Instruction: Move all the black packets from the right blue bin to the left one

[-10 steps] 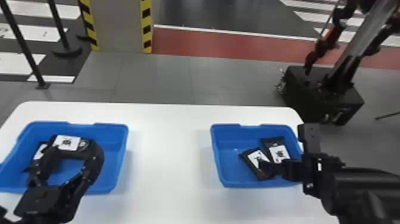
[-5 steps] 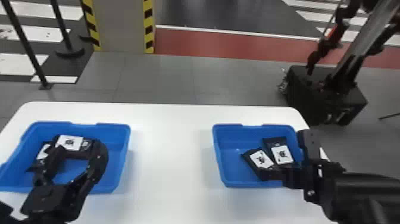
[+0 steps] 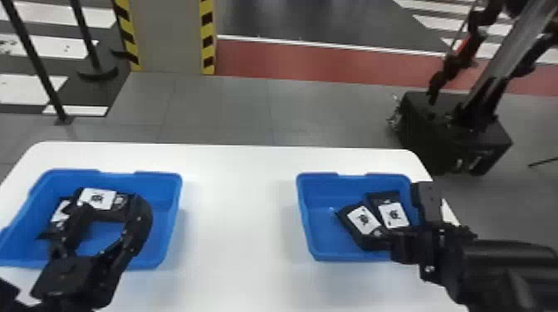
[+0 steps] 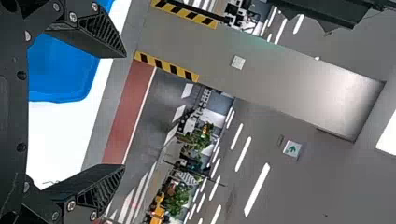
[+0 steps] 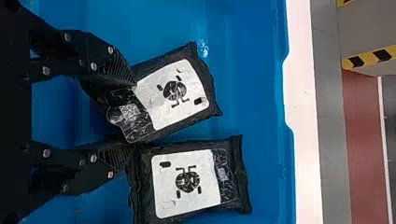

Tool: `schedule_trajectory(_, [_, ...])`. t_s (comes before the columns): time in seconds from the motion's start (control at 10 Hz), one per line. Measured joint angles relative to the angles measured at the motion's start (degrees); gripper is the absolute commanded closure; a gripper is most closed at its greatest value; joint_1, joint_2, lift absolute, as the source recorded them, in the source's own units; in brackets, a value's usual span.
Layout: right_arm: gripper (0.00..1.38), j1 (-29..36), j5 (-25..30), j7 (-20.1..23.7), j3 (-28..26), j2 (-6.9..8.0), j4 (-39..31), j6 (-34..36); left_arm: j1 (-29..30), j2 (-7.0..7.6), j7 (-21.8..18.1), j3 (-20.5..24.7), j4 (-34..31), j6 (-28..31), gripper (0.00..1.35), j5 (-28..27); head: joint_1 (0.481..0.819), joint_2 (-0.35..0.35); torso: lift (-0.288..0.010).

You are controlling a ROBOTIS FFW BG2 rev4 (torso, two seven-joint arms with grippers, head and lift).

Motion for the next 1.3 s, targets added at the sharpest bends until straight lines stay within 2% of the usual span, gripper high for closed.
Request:
schedule_trajectory(0.4, [1.15,3.55,-2.45,-0.09,-0.09,0.37,-6.15,-3.46,0.18,0.0,0.0,-0.02,0.0,-0.07,0.2,0.74,0.695,-0.126,-0.11])
schedule_trajectory(0.7, [1.15,8.73,-7.74,-0.07,-0.54,-0.28,-17.75,-4.14,0.23,0.0,-0.01,-0.54,0.0,-0.76,0.2,3.21,0.695,-0.098,-0.11])
schedule_trajectory(0.8, [1.15,10.21,-10.55,1.7,-0.63,-0.78,-21.25,-5.58,0.36,0.0,-0.01,-0.78,0.0,-1.18,0.2,4.31,0.695,-0.071,-0.11])
schedule_trajectory(0.9, [1.15,8.86,-12.59,8.24,-0.6,-1.31,-19.65,-9.59,0.35,0.0,-0.01,-1.1,0.0,-1.29,0.2,5.74,0.695,-0.051,-0.11])
schedule_trajectory(1.0, [1.15,5.07,-13.39,15.18,-0.27,-1.54,-14.02,-15.25,0.18,0.0,-0.01,-1.5,0.0,-0.56,0.2,7.32,0.695,-0.02,-0.11])
schedule_trajectory(1.1, [1.15,1.3,-13.92,18.36,1.47,-1.73,-8.68,-19.96,0.05,0.0,-0.01,-2.15,0.0,0.64,0.19,9.31,0.695,-0.005,-0.11])
schedule_trajectory(1.3, [1.15,-5.15,-16.81,22.43,9.01,-2.34,-0.16,-24.5,-0.98,0.02,-0.29,-3.89,-0.03,3.89,0.19,13.22,0.695,0.036,-0.11])
